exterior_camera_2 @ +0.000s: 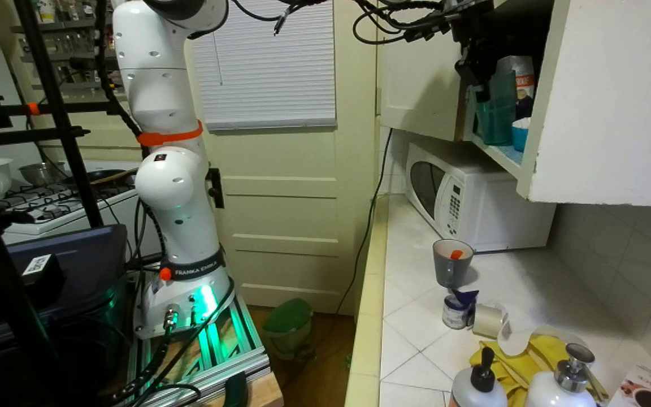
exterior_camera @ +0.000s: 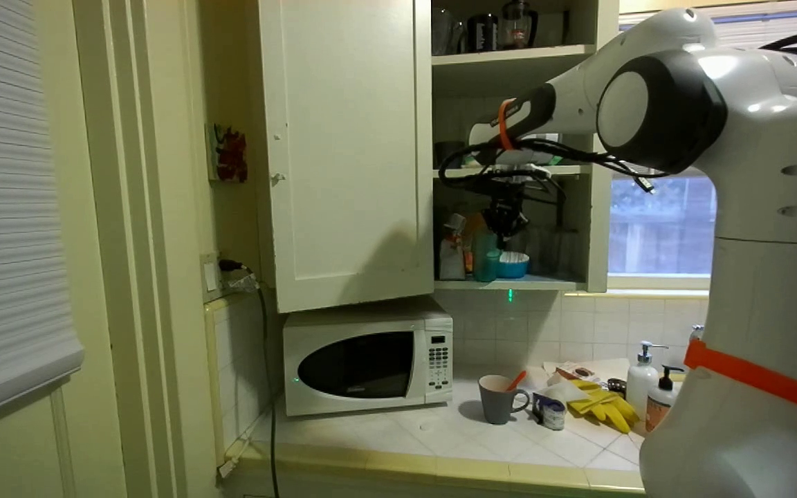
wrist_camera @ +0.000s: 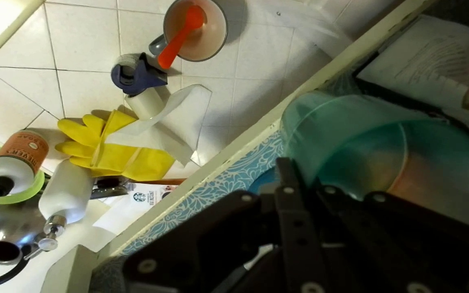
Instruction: Put the blue cup on the bottom shelf of the right upper cabinet then put the orange spoon from the mug in the blue cup.
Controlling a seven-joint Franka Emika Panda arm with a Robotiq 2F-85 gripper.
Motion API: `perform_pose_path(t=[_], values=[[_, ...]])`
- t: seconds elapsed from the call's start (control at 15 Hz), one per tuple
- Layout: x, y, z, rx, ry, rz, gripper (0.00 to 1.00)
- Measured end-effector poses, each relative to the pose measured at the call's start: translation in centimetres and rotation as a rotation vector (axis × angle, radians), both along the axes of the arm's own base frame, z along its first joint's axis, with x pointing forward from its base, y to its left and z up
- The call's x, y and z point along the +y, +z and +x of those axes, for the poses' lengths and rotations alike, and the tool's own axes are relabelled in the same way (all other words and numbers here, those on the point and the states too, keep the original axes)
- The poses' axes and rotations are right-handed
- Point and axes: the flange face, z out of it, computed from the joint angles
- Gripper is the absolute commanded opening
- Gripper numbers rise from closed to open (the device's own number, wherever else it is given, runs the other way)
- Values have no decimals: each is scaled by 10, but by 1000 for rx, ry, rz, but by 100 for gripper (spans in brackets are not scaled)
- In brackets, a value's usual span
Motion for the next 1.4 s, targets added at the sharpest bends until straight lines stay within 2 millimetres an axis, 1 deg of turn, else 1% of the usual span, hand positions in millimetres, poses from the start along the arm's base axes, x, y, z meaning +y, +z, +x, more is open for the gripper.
perform_pose_path(t=[0.6,1.07,1.13,1.2,1.27,1.4], values=[[-5,1,14,-1,-3,-6,1],[-12,5,22,29,-19,37,1],[-13,5,23,33,-21,41,30],[-14,5,24,34,-23,43,31],[-14,5,26,35,-23,42,37],[-15,4,30,36,-22,39,52]])
